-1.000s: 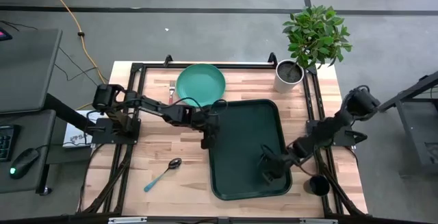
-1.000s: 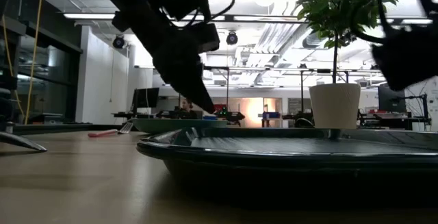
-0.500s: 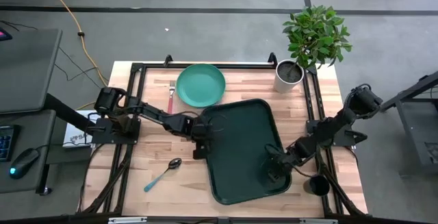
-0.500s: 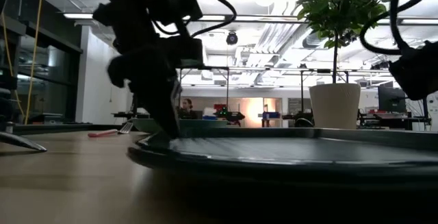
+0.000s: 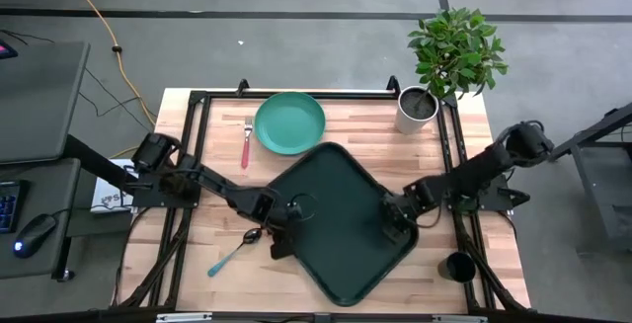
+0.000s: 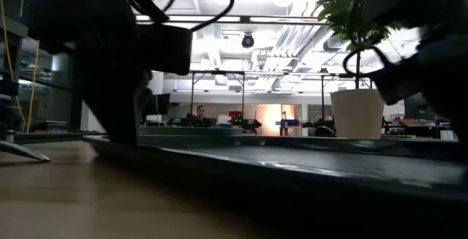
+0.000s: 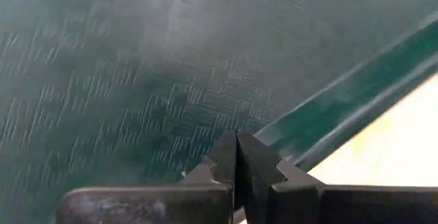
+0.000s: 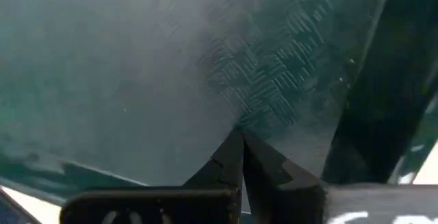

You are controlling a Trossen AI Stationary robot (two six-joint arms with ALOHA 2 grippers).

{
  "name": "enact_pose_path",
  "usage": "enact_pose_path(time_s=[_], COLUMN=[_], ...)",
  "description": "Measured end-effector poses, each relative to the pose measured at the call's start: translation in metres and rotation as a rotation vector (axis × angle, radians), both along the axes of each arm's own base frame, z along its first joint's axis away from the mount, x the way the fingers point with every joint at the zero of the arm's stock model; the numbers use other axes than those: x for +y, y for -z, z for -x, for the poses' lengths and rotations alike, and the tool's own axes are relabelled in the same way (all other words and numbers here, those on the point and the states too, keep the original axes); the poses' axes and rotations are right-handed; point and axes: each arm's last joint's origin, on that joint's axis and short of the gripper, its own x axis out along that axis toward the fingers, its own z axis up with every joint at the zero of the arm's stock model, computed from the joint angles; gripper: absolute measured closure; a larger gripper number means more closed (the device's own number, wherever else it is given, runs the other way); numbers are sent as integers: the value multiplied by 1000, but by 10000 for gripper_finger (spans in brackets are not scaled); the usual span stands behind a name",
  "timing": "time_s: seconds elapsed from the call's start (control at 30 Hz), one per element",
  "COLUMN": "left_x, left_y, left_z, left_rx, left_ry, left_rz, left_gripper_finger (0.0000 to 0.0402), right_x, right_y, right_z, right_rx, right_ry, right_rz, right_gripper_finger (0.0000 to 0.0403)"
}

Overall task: Pick and place plate/cup/fork/spoon on tray
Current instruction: Adjust the black serving tray

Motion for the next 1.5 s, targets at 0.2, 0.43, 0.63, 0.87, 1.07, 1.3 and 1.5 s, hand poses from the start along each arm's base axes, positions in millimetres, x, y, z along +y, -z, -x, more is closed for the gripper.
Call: enact_pose_path(time_s=[0.2, 0.43, 0.63, 0.87, 1.07, 1.3, 1.5], left_x=[-12, -9, 26, 87, 121, 115, 102], left_y=[-1, -11, -41, -75, -60, -19, 1], left_z=[-3, -14, -11, 1, -1, -12, -17], left_rx=[-57, -187, -259, -312, -259, -150, -95], left_ry=[-15, 31, -13, -87, -84, -14, 25], left_rz=[28, 67, -1, -215, -228, -211, -211], left_gripper_finger=[401, 401, 401, 401, 401, 401, 401], right_x=[-36, -68, -50, -5, 32, 53, 59], right_y=[-9, -39, -76, -66, -36, -18, 2], right_z=[-12, -27, -27, -1, 9, -2, -18], right_rx=[1, 33, -71, -316, -516, -481, -415], right_ry=[-47, -114, -196, -30, 193, 258, 241], right_rz=[143, 290, 244, 68, -88, -58, -62], right_gripper_finger=[403, 403, 403, 403, 403, 403, 403])
